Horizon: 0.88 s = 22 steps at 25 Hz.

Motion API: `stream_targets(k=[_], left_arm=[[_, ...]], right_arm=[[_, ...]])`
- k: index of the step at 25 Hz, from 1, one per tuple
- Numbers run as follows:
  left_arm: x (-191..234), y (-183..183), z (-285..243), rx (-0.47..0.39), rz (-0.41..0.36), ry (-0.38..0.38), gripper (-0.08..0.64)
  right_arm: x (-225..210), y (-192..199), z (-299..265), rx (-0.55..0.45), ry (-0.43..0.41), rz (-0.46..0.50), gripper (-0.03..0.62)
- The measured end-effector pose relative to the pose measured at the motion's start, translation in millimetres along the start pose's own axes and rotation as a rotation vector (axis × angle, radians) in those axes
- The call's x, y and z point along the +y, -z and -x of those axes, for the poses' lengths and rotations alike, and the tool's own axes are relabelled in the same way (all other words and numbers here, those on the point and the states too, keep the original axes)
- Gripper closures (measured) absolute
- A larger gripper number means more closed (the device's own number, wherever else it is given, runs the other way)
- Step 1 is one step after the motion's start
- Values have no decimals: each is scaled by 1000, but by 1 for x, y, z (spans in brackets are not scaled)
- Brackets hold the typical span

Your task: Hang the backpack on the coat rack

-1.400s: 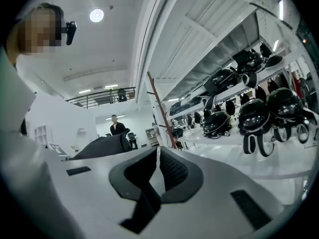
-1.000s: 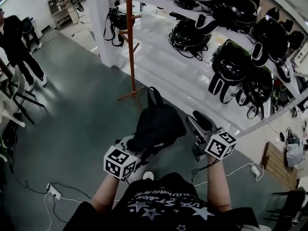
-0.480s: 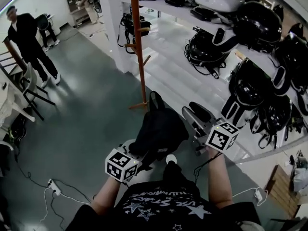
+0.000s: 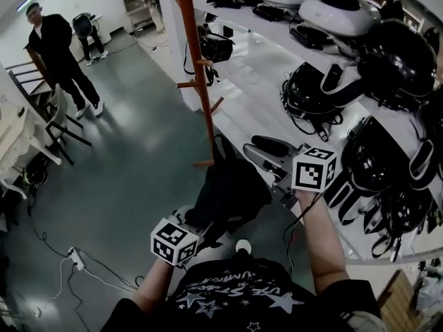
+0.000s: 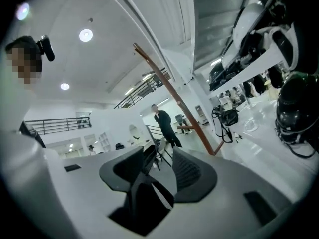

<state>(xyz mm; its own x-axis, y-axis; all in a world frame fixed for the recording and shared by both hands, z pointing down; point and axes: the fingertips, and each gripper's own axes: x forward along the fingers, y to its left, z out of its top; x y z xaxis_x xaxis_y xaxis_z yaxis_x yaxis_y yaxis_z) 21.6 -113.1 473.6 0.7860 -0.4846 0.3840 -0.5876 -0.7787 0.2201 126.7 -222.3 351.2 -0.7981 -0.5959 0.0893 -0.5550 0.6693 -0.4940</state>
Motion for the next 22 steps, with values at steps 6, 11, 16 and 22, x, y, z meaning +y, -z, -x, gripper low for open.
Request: stream_targets(k=[6,11,16,22], left_arm=[[7,-21,-34,-13,-2,-55,506],[10,-32,-52,-21,6,-87,506],[18,-37,-60,-17,27,-94,506],[35,-40,-67,7,28,-73,506]], right_arm=[[-25,-11,-38,160,-167,-83,405],[-39,-10,-55,247,-223,-92,452],[-48,-13,-62,263,-258,-85,552],[-57,-24,-70,205,-272,-53,575]])
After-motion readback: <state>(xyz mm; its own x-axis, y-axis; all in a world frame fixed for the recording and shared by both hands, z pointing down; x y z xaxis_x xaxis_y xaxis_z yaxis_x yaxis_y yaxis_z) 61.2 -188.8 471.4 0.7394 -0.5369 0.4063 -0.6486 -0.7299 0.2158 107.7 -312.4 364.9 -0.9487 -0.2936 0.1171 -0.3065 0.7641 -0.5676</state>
